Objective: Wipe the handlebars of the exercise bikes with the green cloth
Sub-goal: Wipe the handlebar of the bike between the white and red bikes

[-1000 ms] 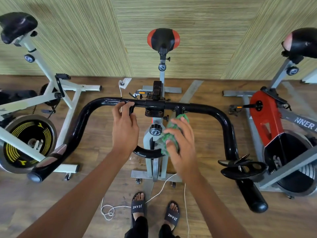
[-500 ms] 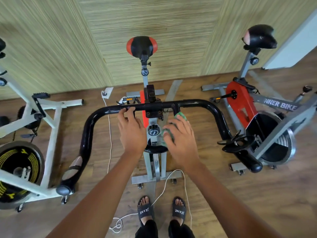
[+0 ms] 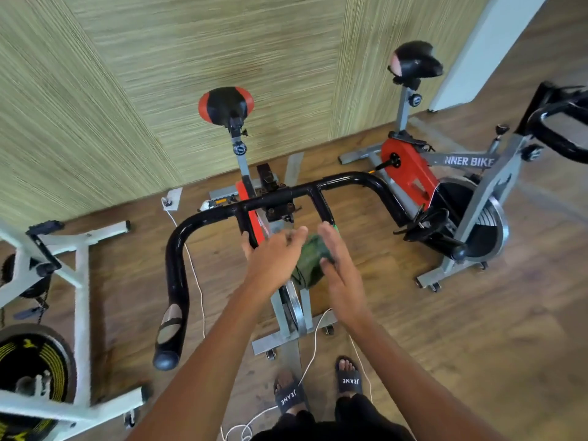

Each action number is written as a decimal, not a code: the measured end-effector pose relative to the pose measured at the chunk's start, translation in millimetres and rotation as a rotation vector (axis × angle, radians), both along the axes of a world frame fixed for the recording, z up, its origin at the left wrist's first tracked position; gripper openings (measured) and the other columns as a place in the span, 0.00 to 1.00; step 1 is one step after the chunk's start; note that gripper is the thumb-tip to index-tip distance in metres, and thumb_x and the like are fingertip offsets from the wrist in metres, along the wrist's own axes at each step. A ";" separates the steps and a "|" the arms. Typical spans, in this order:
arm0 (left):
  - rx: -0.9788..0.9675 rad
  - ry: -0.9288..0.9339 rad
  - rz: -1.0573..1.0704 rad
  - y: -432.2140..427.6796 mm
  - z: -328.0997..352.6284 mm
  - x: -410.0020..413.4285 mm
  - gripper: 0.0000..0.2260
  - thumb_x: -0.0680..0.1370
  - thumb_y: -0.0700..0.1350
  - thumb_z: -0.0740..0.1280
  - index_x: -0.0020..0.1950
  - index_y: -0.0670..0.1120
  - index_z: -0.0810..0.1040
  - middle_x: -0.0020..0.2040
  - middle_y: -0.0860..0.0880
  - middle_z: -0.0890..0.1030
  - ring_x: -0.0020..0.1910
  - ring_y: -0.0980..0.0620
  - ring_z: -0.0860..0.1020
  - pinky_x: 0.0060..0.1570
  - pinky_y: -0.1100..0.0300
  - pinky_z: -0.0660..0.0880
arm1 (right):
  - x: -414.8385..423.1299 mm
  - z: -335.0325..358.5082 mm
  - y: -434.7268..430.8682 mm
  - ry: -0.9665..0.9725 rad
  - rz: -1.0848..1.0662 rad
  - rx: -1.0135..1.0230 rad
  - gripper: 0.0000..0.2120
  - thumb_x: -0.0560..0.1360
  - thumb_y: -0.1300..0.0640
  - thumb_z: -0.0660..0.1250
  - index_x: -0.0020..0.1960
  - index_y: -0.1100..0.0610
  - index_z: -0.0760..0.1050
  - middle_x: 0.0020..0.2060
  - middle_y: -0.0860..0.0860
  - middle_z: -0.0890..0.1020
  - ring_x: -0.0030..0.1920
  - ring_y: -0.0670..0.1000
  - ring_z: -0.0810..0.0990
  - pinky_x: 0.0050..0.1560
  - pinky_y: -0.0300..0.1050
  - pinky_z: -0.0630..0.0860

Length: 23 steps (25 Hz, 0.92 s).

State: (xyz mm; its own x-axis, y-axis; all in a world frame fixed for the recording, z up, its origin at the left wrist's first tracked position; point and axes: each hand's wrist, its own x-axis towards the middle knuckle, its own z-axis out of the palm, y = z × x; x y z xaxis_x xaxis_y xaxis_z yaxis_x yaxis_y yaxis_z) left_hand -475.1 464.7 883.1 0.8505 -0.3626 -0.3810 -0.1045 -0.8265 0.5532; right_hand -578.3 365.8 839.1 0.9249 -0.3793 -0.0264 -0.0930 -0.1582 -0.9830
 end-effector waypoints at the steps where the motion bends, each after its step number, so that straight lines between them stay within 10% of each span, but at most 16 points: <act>1: 0.005 0.076 -0.040 3.3 -1.5 3.9 0.19 0.83 0.61 0.54 0.66 0.56 0.76 0.54 0.51 0.83 0.67 0.52 0.74 0.76 0.44 0.36 | 0.5 0.8 -1.0 -0.008 -0.023 0.093 0.30 0.80 0.71 0.53 0.78 0.50 0.60 0.74 0.32 0.65 0.76 0.36 0.58 0.77 0.44 0.58; 8: -0.268 0.029 0.033 14.2 14.0 -14.9 0.22 0.70 0.44 0.75 0.63 0.51 0.80 0.56 0.51 0.83 0.58 0.49 0.80 0.61 0.52 0.75 | 5.9 24.8 16.3 -0.015 -0.265 0.306 0.26 0.79 0.73 0.54 0.70 0.50 0.70 0.70 0.45 0.72 0.72 0.42 0.68 0.74 0.47 0.66; 11: -0.349 -0.174 0.147 31.8 30.5 -33.4 0.20 0.72 0.41 0.72 0.64 0.50 0.80 0.57 0.53 0.82 0.55 0.54 0.80 0.56 0.62 0.75 | 0.4 41.9 39.7 0.148 -0.386 0.147 0.20 0.82 0.59 0.60 0.73 0.48 0.67 0.68 0.44 0.69 0.66 0.42 0.70 0.70 0.47 0.66; 14: -0.392 -0.306 0.244 58.4 44.9 -48.4 0.20 0.72 0.38 0.73 0.64 0.50 0.79 0.58 0.53 0.81 0.55 0.57 0.78 0.49 0.77 0.66 | 4.2 62.2 66.5 0.196 -0.224 0.416 0.20 0.83 0.49 0.60 0.74 0.49 0.67 0.68 0.47 0.74 0.62 0.44 0.76 0.66 0.45 0.69; 19: -0.387 -0.383 0.293 89.2 59.2 -81.1 0.25 0.72 0.39 0.72 0.67 0.54 0.74 0.60 0.54 0.79 0.58 0.53 0.78 0.58 0.58 0.75 | 38.6 80.4 96.5 0.239 0.044 0.992 0.17 0.80 0.44 0.62 0.56 0.55 0.82 0.48 0.52 0.85 0.49 0.51 0.84 0.52 0.46 0.81; 23: -0.499 -0.509 0.522 112.6 63.4 -94.0 0.13 0.79 0.47 0.66 0.63 0.53 0.76 0.51 0.56 0.83 0.51 0.58 0.81 0.51 0.53 0.79 | 55.3 65.1 102.2 0.417 0.243 1.084 0.20 0.77 0.44 0.65 0.63 0.54 0.76 0.51 0.54 0.82 0.50 0.54 0.82 0.50 0.49 0.80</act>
